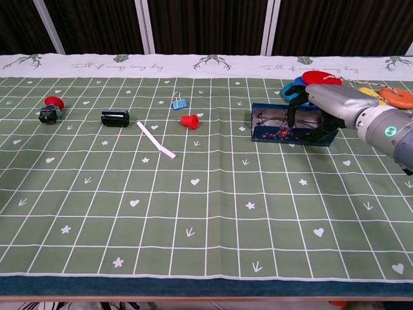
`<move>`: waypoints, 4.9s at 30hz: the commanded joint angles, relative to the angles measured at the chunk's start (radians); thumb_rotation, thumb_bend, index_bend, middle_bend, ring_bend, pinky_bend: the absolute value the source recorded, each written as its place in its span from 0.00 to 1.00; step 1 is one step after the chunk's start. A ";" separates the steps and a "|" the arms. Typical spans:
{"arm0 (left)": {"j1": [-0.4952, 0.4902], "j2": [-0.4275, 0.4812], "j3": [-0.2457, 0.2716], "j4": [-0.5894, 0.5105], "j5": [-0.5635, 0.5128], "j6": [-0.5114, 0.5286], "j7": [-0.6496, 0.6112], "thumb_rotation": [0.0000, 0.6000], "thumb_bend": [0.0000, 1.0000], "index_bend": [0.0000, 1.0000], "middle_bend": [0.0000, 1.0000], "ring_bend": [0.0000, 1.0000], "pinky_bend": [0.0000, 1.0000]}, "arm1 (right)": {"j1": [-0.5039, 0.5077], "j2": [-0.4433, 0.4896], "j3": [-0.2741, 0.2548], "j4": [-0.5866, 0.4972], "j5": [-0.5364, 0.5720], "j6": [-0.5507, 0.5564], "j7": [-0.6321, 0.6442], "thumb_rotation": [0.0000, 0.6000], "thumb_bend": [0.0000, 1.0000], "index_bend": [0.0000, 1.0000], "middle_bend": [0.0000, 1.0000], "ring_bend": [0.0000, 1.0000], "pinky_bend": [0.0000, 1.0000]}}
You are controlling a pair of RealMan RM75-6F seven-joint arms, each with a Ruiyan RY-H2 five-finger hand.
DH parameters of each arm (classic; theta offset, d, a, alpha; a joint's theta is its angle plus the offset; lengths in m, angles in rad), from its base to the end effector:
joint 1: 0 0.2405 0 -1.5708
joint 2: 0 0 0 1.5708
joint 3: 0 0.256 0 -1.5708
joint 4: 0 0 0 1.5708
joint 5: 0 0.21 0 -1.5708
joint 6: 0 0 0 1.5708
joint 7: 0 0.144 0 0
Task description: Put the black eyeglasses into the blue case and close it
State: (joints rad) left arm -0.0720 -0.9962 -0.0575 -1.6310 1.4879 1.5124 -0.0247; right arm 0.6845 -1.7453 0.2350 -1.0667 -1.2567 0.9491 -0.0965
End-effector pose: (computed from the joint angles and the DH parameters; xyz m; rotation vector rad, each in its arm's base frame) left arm -0.3160 0.1788 0.2026 -1.3680 -0.8245 -0.8597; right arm -0.1961 -0.3719 -0.0383 1.7088 -0.9928 0.9660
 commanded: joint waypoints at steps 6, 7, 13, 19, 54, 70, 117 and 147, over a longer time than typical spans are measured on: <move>0.000 0.000 0.001 0.000 0.001 0.000 0.001 1.00 0.27 0.11 0.00 0.00 0.00 | 0.000 0.005 -0.008 -0.007 0.011 -0.012 -0.007 1.00 0.49 0.55 0.11 0.13 0.18; 0.001 0.000 0.001 0.000 0.001 0.001 0.000 1.00 0.27 0.11 0.00 0.00 0.00 | 0.001 0.005 -0.009 -0.007 0.012 -0.015 -0.007 1.00 0.49 0.55 0.11 0.13 0.18; 0.001 0.001 0.001 0.000 0.000 0.000 0.000 1.00 0.27 0.12 0.00 0.00 0.00 | 0.003 0.005 -0.004 -0.011 0.022 -0.019 -0.001 1.00 0.50 0.60 0.11 0.13 0.18; 0.000 0.001 0.000 0.000 0.000 0.000 -0.001 1.00 0.27 0.12 0.00 0.00 0.00 | 0.002 0.015 -0.006 -0.030 0.024 -0.023 0.010 1.00 0.57 0.63 0.11 0.13 0.18; 0.002 0.003 0.001 -0.002 0.003 0.002 -0.008 1.00 0.27 0.12 0.00 0.00 0.00 | 0.083 0.233 0.022 -0.491 0.358 -0.148 -0.244 1.00 0.58 0.64 0.11 0.13 0.18; 0.001 0.003 0.003 -0.003 0.004 0.000 -0.002 1.00 0.27 0.12 0.00 0.00 0.00 | 0.207 0.213 0.034 -0.389 0.580 -0.206 -0.284 1.00 0.58 0.64 0.11 0.13 0.18; 0.004 0.002 0.004 -0.006 0.014 0.011 -0.004 1.00 0.27 0.12 0.00 0.00 0.00 | -0.018 0.513 -0.088 -0.748 0.144 0.162 -0.095 1.00 0.29 0.00 0.02 0.09 0.18; -0.001 -0.019 0.005 0.010 0.052 0.034 0.011 1.00 0.27 0.08 0.00 0.00 0.00 | -0.617 0.539 -0.289 -0.606 -0.308 0.850 -0.097 1.00 0.25 0.00 0.02 0.08 0.18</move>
